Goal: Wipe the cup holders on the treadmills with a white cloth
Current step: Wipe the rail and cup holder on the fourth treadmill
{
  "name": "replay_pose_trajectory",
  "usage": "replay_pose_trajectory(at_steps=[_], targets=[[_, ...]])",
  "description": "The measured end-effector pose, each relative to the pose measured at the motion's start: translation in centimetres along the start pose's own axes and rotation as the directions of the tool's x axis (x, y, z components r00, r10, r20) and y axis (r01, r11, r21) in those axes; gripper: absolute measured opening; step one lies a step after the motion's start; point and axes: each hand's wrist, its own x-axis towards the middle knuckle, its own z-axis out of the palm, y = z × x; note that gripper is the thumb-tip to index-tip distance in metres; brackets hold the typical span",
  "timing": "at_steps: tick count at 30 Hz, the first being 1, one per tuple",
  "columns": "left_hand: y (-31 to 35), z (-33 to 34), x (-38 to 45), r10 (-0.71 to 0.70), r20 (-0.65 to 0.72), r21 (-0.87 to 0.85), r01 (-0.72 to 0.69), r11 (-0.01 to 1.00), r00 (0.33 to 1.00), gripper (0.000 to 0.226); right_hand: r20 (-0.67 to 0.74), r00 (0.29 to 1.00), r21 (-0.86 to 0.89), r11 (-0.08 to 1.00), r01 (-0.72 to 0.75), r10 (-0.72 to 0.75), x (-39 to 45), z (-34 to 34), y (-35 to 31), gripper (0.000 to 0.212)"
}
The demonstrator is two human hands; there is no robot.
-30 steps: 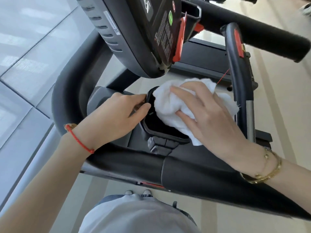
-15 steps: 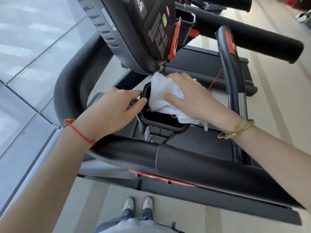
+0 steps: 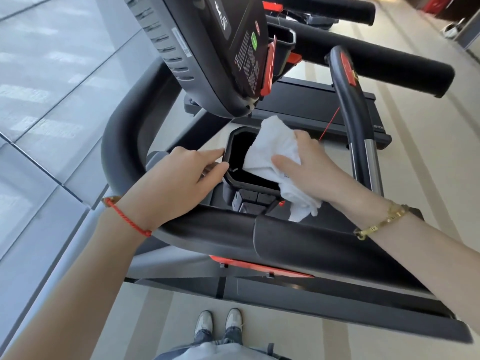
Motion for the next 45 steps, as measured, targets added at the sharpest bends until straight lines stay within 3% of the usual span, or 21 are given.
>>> replay_pose_trajectory(at_steps=[6,11,16,21,25,31,36,41,45], targets=[[-0.4,-0.1,-0.2,0.037,0.002,0.017,-0.037,0.999,0.999,0.045,-0.033,0.996,0.065,0.995,-0.082,0.084,-4.8,-0.6,0.2,0.046],[-0.7,-0.7,-0.9,0.066,0.006,0.050,-0.066,0.997,0.998,0.049,-0.124,0.963,-0.167,0.962,0.217,-0.239,-7.9,-1.3,-1.3,0.043],[-0.8,-0.9,-1.6,0.063,0.003,0.072,-0.063,0.995,0.998,0.047,0.099,0.899,-0.175,0.881,0.439,-0.427,-7.5,0.3,-3.3,0.044],[-1.3,-0.7,-2.1,0.044,-0.039,0.076,-0.041,0.996,0.998,0.040,0.255,0.886,-0.171,0.884,0.436,-0.388,-5.1,1.2,-3.8,0.044],[-1.4,-0.7,-2.2,0.024,-0.037,0.086,-0.021,0.996,0.999,0.048,0.241,0.928,-0.268,0.900,0.344,-0.283,-6.3,-0.6,-1.9,0.037],[-1.0,-0.4,-2.3,0.062,-0.054,0.065,-0.058,0.996,0.997,0.032,0.258,0.905,-0.251,0.882,0.399,-0.337,-5.5,0.7,-2.9,0.040],[-0.4,-0.6,-2.7,0.029,-0.077,0.115,-0.020,0.993,0.997,0.031,0.225,0.931,-0.242,0.909,0.340,-0.288,-6.1,0.9,-3.2,0.026],[-0.3,-0.8,-2.7,0.004,-0.046,0.125,0.002,0.992,0.999,0.037,0.210,0.947,-0.273,0.915,0.297,-0.244,-6.9,-0.5,-2.2,0.031],[-0.1,-0.7,-2.9,0.028,-0.059,0.122,-0.021,0.992,0.998,0.025,0.227,0.928,-0.205,0.917,0.341,-0.295,-5.6,1.0,-3.5,0.029]])
